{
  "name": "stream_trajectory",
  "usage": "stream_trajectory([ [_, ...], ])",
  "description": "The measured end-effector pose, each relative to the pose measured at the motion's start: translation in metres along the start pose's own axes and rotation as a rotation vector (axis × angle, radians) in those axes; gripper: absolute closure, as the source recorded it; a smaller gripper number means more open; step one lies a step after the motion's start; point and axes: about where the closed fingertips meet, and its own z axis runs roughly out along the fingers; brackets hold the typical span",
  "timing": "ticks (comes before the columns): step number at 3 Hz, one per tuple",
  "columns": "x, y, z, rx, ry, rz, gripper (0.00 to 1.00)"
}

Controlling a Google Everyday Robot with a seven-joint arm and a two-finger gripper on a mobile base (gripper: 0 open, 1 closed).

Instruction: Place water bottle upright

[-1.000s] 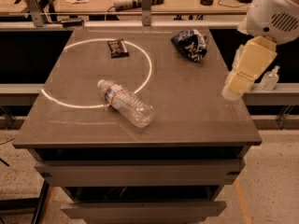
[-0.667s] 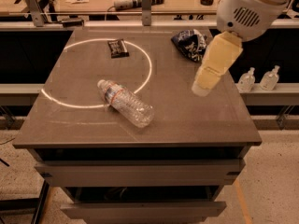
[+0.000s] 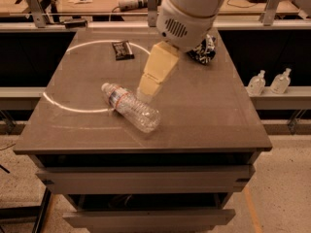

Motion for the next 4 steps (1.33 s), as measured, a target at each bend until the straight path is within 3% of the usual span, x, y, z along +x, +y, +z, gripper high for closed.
stream_trajectory([
  [2, -0.066, 0.001, 0.05, -0.035, 0.086, 0.037, 0.0],
  [4, -0.086, 0.004, 0.096, -0.054, 0.121, 0.154, 0.0],
])
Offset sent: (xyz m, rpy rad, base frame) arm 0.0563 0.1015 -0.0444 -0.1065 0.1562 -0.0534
